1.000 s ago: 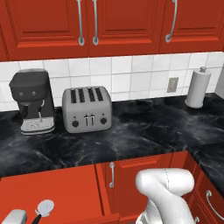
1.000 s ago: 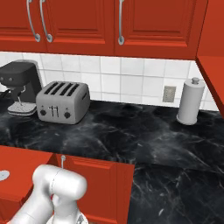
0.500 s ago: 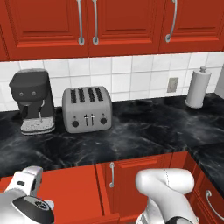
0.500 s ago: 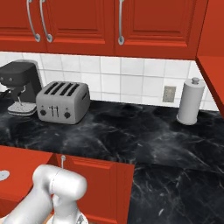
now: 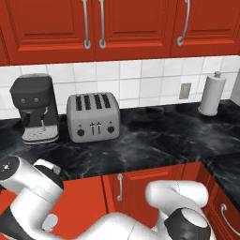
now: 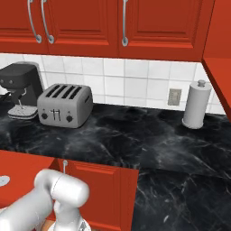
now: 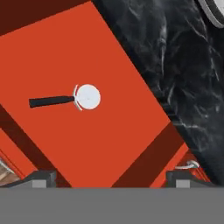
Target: Take the pizza cutter from the drawer on the left and place it on the dining counter for cutting.
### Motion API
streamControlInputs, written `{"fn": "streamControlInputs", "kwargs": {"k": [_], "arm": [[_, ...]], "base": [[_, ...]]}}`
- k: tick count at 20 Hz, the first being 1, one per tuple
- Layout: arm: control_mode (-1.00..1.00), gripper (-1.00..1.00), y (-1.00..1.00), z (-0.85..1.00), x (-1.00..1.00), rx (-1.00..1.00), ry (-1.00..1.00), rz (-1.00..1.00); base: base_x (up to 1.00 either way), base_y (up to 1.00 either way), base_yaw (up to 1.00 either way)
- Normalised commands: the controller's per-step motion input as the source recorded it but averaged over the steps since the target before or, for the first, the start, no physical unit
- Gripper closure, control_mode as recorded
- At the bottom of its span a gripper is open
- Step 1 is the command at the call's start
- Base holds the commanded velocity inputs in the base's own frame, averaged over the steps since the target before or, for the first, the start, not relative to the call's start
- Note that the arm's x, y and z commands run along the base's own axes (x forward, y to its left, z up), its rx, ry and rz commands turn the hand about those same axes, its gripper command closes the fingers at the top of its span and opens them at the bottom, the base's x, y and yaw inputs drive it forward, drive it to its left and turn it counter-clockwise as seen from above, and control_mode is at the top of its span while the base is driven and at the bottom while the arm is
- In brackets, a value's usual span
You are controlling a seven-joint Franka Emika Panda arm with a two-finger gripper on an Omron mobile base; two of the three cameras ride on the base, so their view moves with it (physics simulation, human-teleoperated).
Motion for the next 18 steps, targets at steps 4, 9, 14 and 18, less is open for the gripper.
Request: {"fn": "streamControlInputs", "kwargs": {"k": [4,9,14,18], "arm": [[-1.0,-1.0,0.21,-0.5,0.11,0.13,0.28,-0.51],[-1.0,-1.0,0.19,-0.44,0.2,0.03,0.2,-0.53],[-1.0,-1.0,0.0,-0.2,0.25,0.0,0.21,-0.32],[-1.0,-1.0,0.0,-0.51,0.05,0.0,0.06,-0.2]], "base": [[0.0,0.0,0.0],[0.0,0.0,0.0],[0.0,0.0,0.0],[0.0,0.0,0.0]]}}
